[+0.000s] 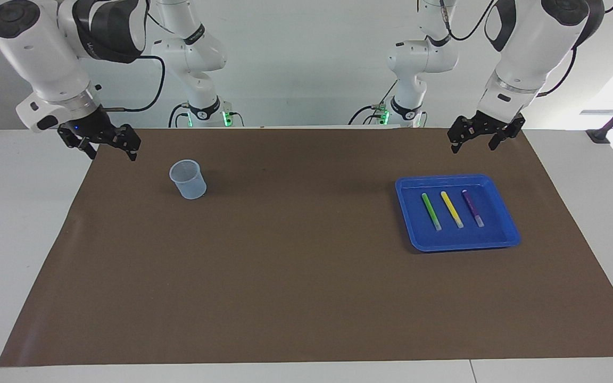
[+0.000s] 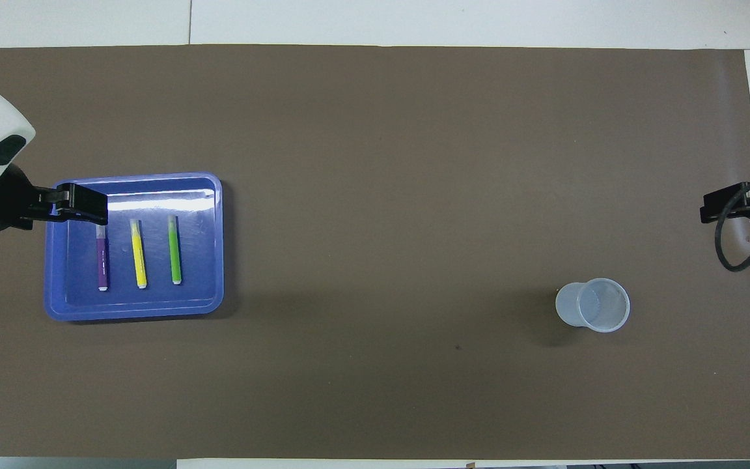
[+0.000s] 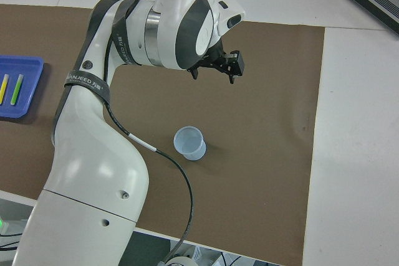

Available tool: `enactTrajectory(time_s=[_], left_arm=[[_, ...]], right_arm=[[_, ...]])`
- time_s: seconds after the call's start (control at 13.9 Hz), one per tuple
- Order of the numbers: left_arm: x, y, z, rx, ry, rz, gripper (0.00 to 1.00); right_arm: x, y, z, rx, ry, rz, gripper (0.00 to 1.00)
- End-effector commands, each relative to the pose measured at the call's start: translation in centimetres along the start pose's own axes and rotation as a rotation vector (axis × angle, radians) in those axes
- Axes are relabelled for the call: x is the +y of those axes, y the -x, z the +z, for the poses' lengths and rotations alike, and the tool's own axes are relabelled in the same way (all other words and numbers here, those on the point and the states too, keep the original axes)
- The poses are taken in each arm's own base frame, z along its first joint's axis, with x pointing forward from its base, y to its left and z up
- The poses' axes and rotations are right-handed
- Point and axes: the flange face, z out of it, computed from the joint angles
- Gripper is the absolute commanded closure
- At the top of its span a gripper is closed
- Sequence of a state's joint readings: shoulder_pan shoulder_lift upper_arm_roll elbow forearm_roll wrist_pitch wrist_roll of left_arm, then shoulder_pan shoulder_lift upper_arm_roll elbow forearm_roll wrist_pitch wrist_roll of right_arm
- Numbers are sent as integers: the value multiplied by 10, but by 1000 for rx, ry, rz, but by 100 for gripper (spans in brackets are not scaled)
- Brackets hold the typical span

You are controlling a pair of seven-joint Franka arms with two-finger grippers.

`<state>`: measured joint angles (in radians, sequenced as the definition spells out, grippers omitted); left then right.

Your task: Transfer and insert pens with both arms

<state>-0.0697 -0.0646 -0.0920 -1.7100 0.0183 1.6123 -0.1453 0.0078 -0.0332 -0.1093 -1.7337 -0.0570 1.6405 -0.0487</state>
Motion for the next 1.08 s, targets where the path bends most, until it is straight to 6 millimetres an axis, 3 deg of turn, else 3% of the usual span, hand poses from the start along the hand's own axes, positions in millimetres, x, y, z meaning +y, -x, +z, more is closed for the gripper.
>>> enactTrajectory(time_s=[0.0,0.72,1.01], left_arm=[[-2,5,-1,13,0,7,0],[-2,5,-3,18,0,-3,0],[-3,11,7,-6,-5,2,0]], right_arm=[[1,6,-2,13,-14,-9,0],[1,6,-2,13,-14,-9,0],[1,6,-2,11,-13,-9,0]])
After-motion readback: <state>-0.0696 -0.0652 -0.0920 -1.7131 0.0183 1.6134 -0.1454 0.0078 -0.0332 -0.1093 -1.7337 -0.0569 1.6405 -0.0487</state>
